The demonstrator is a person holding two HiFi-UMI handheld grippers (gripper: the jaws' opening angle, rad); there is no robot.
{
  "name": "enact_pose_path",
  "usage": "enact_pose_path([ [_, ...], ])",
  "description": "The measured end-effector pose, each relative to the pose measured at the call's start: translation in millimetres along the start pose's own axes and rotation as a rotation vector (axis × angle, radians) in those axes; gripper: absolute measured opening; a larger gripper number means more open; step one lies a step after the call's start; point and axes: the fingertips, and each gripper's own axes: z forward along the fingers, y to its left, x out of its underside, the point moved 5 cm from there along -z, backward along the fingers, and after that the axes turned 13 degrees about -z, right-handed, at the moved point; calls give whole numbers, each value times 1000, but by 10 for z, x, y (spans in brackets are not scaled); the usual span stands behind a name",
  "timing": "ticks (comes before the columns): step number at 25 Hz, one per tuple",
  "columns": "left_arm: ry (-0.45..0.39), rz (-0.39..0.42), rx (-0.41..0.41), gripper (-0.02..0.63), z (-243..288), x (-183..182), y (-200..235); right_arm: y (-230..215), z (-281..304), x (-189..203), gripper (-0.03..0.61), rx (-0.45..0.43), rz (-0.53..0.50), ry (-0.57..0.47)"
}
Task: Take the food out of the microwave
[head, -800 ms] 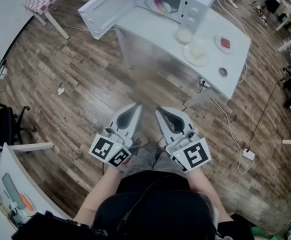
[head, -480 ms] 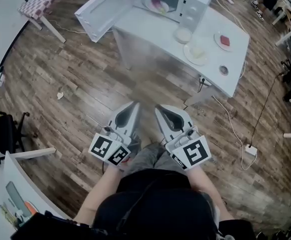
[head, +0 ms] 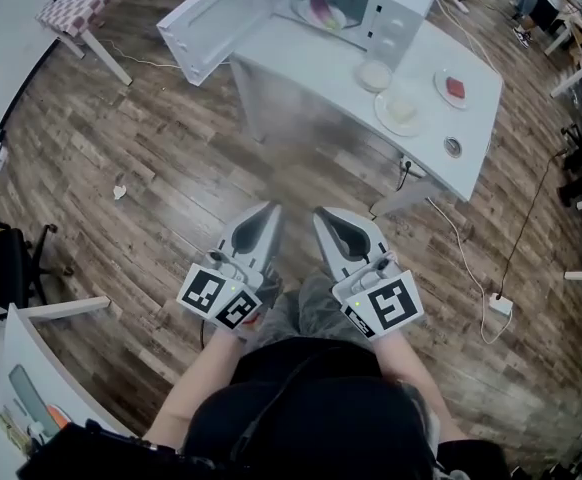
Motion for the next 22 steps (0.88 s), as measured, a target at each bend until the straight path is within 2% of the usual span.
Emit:
enact_pose_path([
  [8,-13,-10,-4,11,162,-15,160,-243,149,76,20,47,27,-5],
  [17,-5,30,7,11,637,-266,449,-594,625,114,20,28,38,-28],
  [22,6,18,-8,11,851,-374,653,-772,904,212,20,16,69,-13],
])
